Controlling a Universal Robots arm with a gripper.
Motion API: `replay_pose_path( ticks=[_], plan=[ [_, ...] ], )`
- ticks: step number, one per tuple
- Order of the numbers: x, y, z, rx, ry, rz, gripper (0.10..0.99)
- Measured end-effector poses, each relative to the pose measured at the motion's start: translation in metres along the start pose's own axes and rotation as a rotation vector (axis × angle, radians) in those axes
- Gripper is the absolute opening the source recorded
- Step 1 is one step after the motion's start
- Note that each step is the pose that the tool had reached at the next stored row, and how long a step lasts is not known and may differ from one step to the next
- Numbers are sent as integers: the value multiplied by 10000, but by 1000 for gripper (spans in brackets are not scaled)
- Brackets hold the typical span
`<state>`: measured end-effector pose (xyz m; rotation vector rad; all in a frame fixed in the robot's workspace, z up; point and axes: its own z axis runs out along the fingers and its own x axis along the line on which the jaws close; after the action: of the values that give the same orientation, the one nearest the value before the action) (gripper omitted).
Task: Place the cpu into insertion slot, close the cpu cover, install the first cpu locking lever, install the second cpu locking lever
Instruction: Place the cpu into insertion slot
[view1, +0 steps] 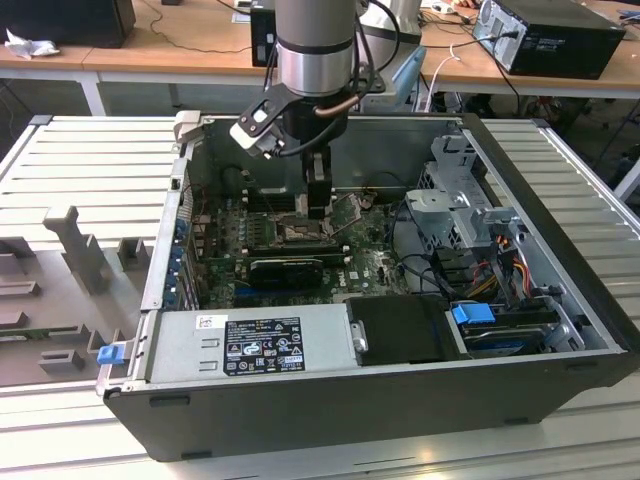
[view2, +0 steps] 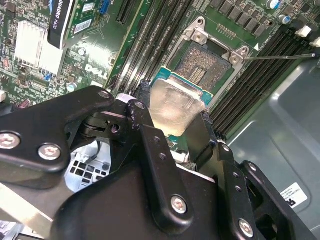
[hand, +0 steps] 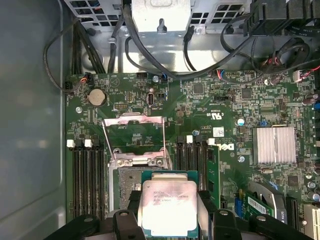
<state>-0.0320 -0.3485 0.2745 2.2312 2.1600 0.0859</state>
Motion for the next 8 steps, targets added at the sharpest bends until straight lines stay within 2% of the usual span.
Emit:
replay_pose_path(
  ticks=[8],
  plan=[
    [0, -2, 33, 9, -1, 0, 525]
  ],
)
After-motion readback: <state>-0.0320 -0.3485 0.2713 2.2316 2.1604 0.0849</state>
